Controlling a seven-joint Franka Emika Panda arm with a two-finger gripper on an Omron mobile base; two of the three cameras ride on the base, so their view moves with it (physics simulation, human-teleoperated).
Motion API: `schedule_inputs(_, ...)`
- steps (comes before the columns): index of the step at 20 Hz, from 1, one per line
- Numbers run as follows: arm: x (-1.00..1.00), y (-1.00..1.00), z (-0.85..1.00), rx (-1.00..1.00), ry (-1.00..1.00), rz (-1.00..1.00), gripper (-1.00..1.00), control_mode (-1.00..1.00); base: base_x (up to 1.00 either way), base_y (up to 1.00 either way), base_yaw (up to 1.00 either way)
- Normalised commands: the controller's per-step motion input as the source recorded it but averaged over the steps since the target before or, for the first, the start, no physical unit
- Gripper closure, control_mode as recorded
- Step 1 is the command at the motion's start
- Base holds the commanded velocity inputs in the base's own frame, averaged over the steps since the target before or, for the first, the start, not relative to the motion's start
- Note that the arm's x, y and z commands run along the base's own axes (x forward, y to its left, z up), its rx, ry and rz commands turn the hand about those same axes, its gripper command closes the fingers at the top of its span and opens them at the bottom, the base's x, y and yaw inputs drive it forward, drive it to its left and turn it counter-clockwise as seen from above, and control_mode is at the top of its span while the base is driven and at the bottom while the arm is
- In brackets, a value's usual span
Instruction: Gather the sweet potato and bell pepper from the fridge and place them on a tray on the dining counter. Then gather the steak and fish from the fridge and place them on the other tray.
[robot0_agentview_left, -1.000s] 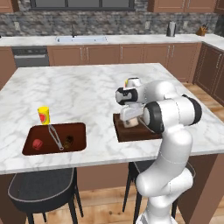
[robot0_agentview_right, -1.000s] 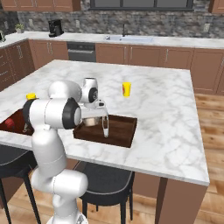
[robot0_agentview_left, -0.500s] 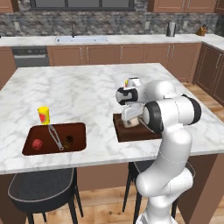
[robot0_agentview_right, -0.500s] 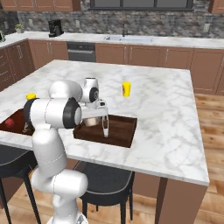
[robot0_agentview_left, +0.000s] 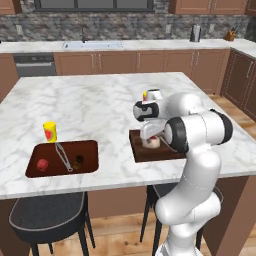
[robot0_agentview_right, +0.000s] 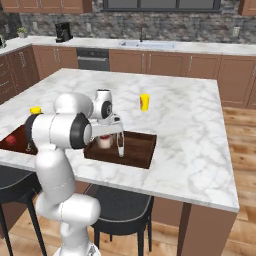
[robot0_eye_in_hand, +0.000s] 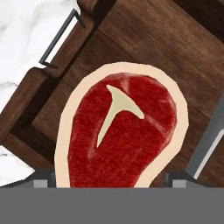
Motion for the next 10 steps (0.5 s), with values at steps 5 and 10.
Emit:
schedule_inputs(5, -0.33, 0.0, 0.0, 0.0, -0.06, 0.0, -1.0, -1.0, 0.0, 0.0, 0.0)
schedule_inputs(10, -0.5, 0.0, 0.26, 0.0, -0.11, 0.0, -1.0, -1.0, 0.0, 0.0, 0.0)
